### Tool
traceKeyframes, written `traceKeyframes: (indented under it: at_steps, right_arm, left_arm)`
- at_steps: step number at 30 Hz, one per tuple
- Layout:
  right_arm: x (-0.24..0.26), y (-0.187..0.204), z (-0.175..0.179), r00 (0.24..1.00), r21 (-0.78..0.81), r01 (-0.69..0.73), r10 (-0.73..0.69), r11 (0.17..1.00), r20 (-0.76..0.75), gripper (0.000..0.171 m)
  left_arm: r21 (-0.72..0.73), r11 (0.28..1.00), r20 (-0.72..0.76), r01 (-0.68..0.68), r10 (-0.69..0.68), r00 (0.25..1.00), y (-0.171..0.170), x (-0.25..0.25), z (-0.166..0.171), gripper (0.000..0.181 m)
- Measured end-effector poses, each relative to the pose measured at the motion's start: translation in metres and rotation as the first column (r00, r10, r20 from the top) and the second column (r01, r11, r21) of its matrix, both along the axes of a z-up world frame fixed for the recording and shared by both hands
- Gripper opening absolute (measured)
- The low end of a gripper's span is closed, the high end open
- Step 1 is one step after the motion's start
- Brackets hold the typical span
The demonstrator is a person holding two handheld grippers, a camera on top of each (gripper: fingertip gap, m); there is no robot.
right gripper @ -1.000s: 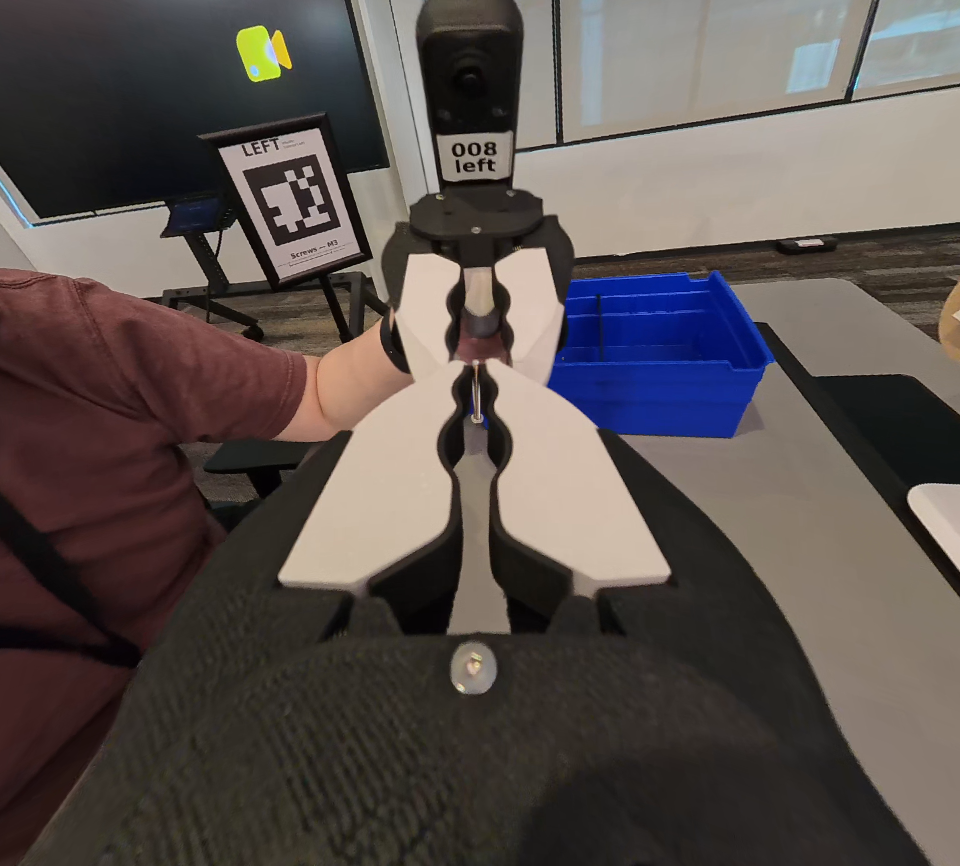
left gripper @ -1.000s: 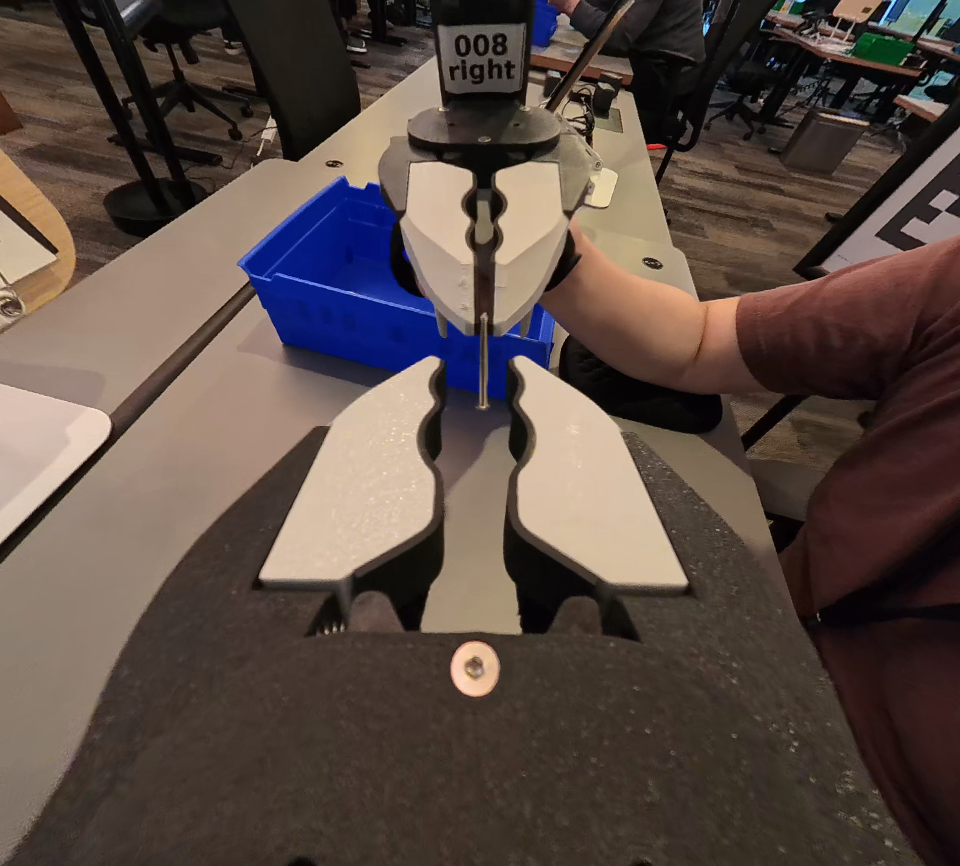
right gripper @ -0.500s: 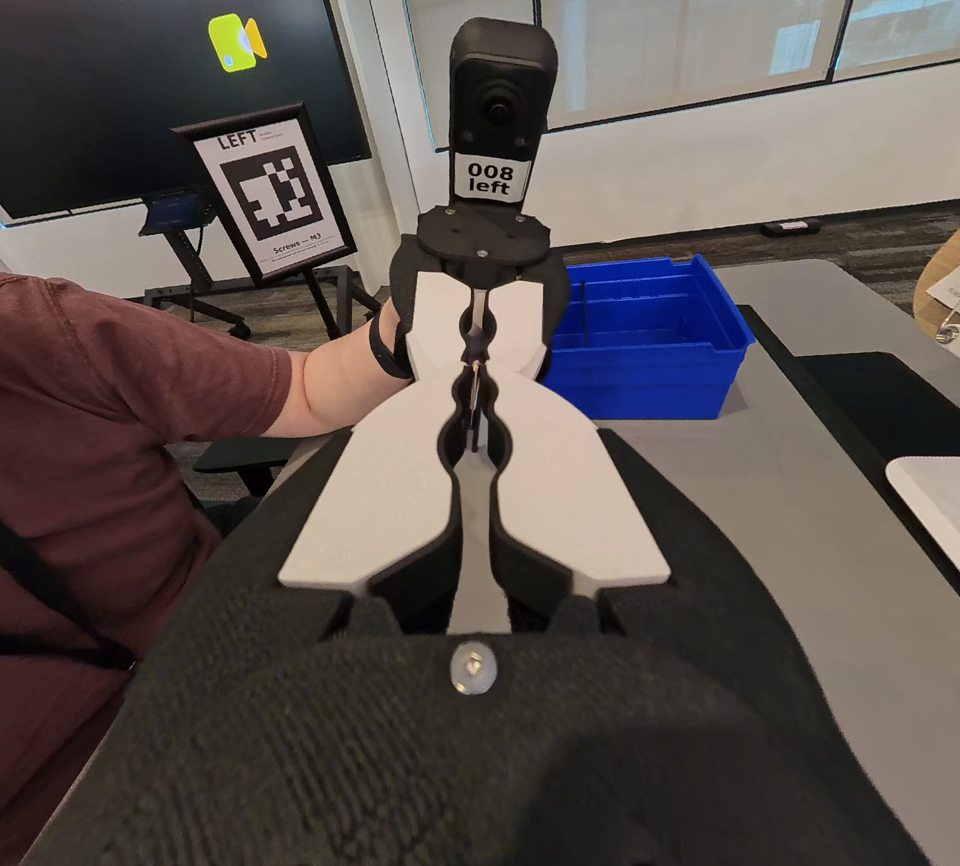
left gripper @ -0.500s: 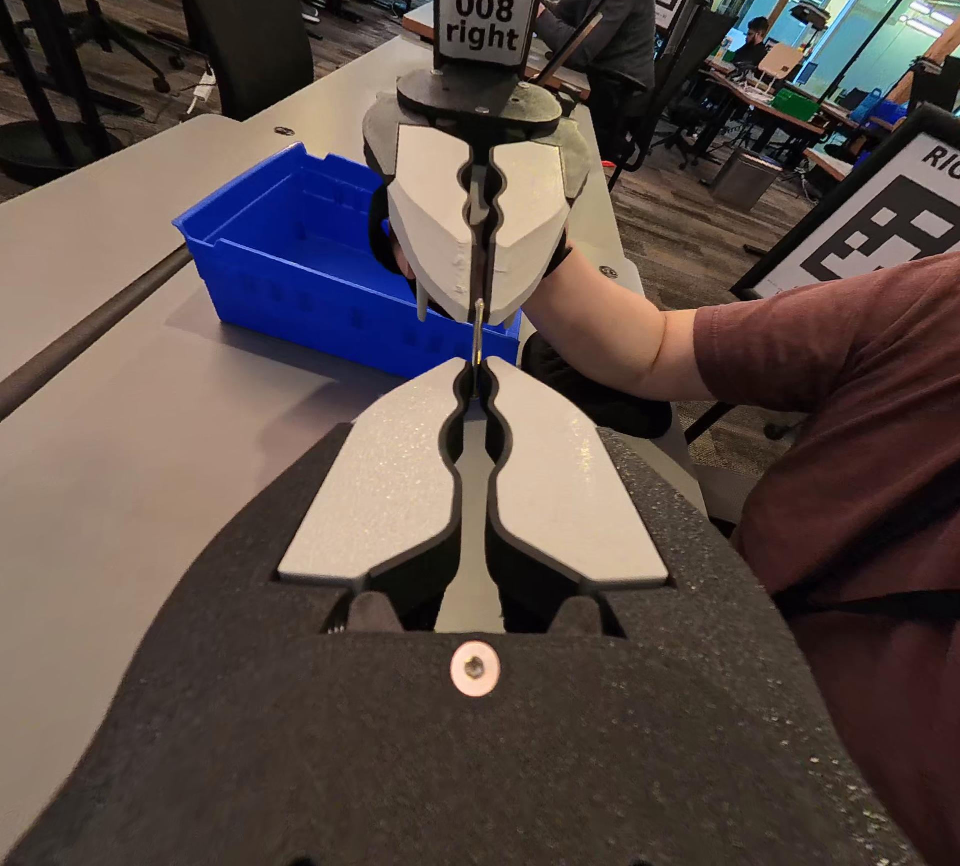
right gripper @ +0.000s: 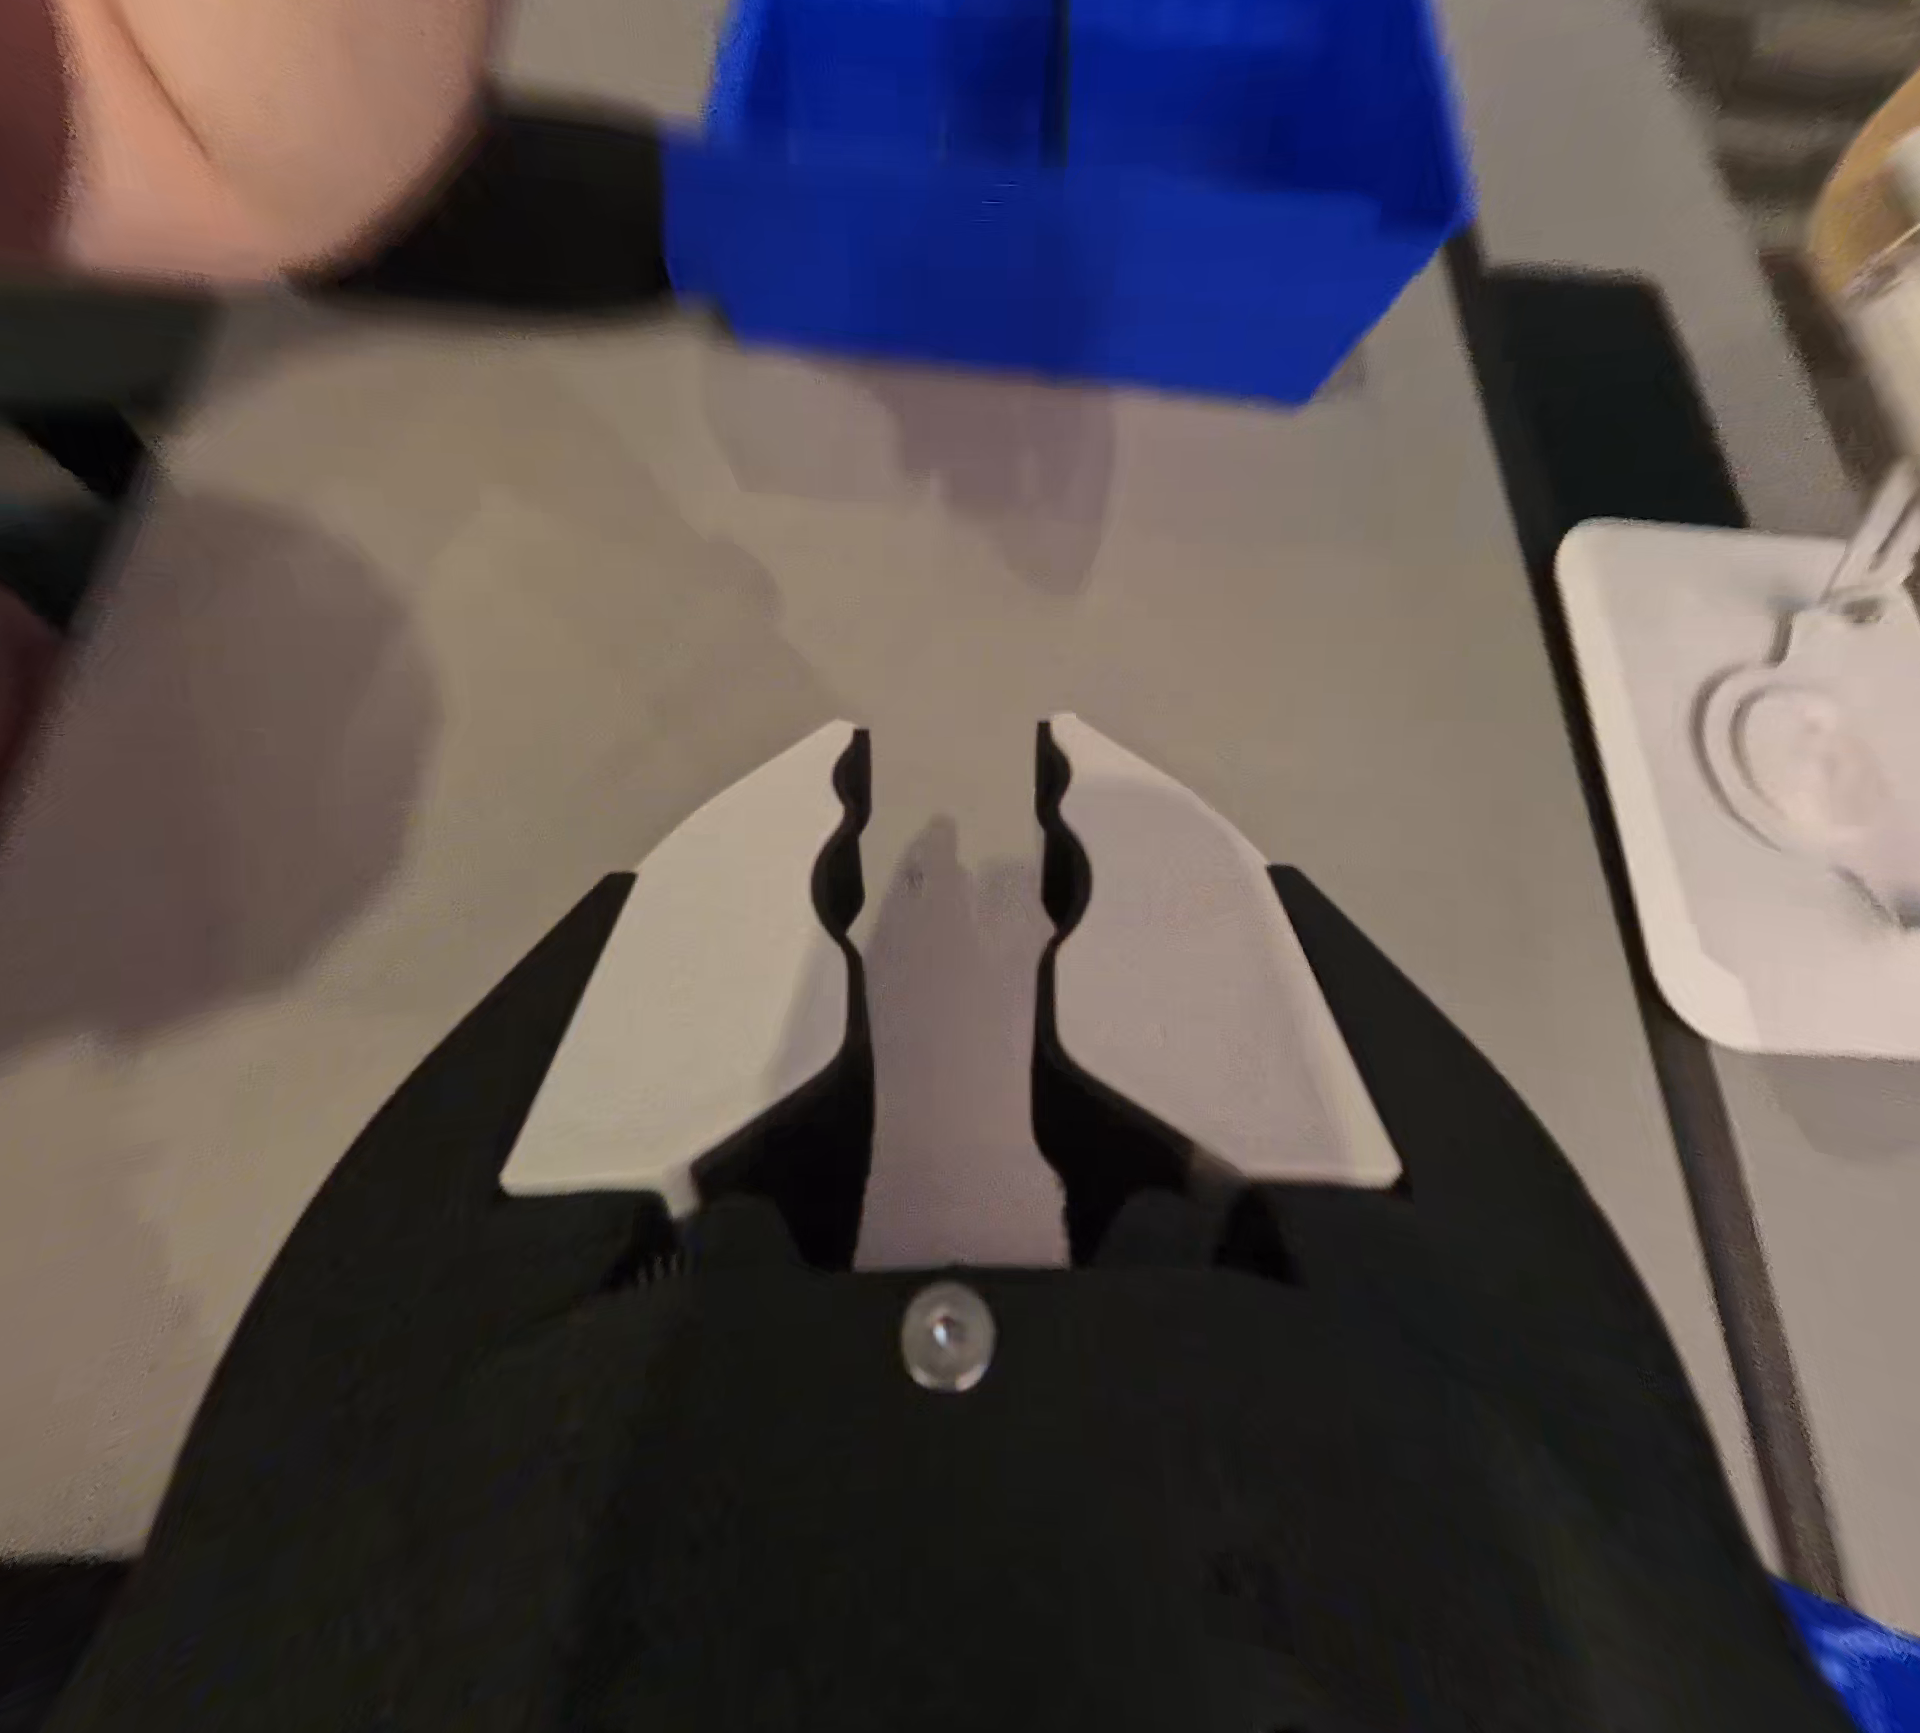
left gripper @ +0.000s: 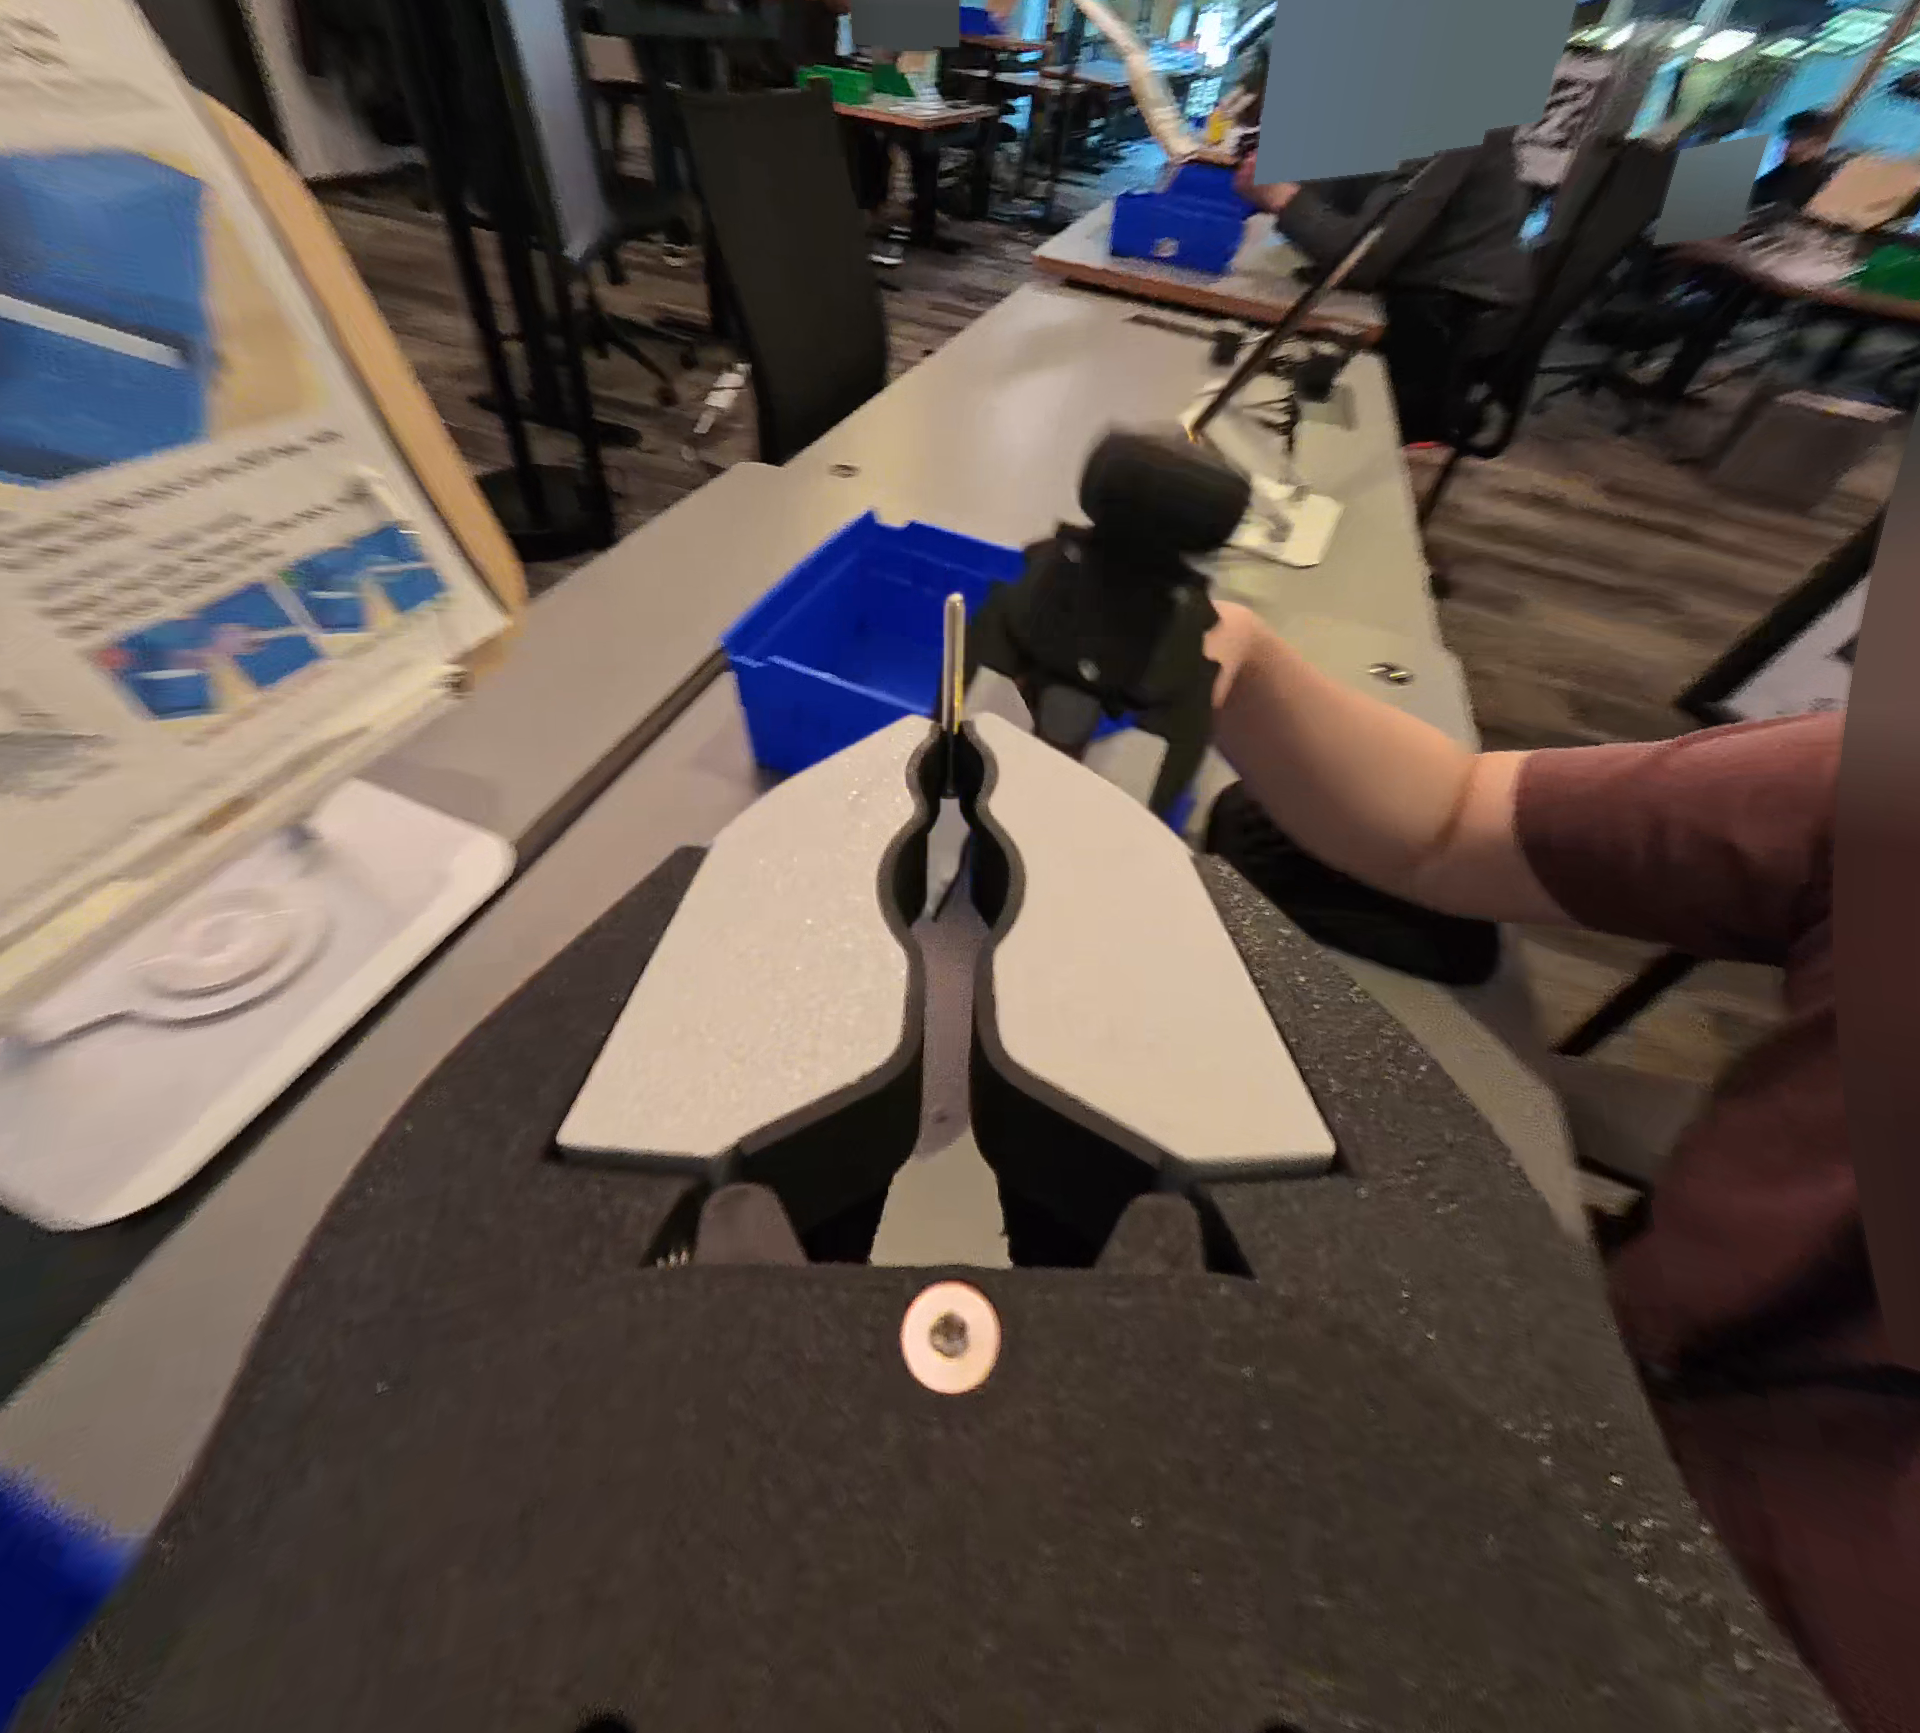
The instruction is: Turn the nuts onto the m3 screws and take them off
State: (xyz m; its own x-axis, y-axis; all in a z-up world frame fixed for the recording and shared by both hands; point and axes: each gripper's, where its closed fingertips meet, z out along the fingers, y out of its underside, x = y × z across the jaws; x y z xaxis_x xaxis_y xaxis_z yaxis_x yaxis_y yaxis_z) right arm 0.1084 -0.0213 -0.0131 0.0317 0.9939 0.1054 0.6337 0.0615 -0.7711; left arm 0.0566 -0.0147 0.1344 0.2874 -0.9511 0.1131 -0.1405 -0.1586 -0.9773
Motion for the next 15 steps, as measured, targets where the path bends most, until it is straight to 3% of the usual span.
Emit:
traceKeyframes:
  at_steps: [2, 6, 11, 15]
  right_arm:
    - [-0.006, 0.0, -0.032, 0.986, 0.071, -0.018, 0.007, 0.997, 0.165, 0.043]
    - [-0.017, -0.023, -0.07, 0.949, -0.007, -0.133, 0.129, 0.991, 0.286, 0.027]
    - [-0.002, -0.011, -0.111, 0.858, 0.081, -0.154, 0.093, 0.985, 0.505, 0.021]
    - [0.002, -0.007, -0.13, 0.801, 0.064, -0.103, 0.045, 0.993, 0.598, 0.019]
  left_arm:
    - [0.065, 0.996, -0.006, -0.061, 0.062, 0.998, 0.0, -0.019, -0.002, 0.002]
    - [0.064, 0.993, -0.019, -0.099, 0.1, 0.995, 0.004, -0.045, -0.002, 0.002]
    - [0.139, 0.969, -0.086, -0.205, 0.218, 0.972, 0.016, -0.075, -0.002, 0.002]
    - [0.107, 0.973, -0.074, -0.206, 0.215, 0.974, 0.015, -0.082, 0.0, 0.002]
